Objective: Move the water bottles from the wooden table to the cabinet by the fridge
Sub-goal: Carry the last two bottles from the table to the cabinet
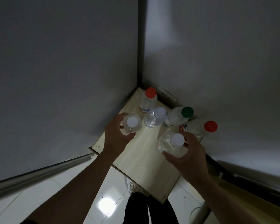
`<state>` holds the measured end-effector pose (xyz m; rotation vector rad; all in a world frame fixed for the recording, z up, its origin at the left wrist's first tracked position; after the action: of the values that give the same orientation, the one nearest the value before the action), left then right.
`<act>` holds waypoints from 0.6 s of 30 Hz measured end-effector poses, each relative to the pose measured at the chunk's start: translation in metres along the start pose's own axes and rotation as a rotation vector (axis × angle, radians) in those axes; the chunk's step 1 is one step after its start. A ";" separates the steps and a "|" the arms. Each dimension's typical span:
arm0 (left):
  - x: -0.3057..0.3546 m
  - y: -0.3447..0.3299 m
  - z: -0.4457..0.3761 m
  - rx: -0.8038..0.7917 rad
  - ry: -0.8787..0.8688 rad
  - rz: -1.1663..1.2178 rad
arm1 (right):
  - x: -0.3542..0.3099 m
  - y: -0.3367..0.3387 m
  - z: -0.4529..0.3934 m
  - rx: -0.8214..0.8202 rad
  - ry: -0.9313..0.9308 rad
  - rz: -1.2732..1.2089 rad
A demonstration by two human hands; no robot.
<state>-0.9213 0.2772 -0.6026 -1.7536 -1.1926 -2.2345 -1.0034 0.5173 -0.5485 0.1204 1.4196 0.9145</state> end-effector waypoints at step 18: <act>-0.015 0.003 0.049 0.004 0.250 0.021 | 0.026 -0.020 -0.013 0.004 -0.064 -0.022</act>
<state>-0.8757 0.2981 -0.6111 -1.4242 -1.1187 -2.3504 -1.0078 0.5138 -0.5832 0.1363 1.3609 0.8825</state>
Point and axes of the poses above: each hand's wrist, its own z-axis away from the middle knuckle, its own y-axis out of the back of the hand, x = y × z, the point moved 3 cm from there along -z, towards the middle knuckle, and after that the axes turned 1 degree about y, right-handed, at the moved point
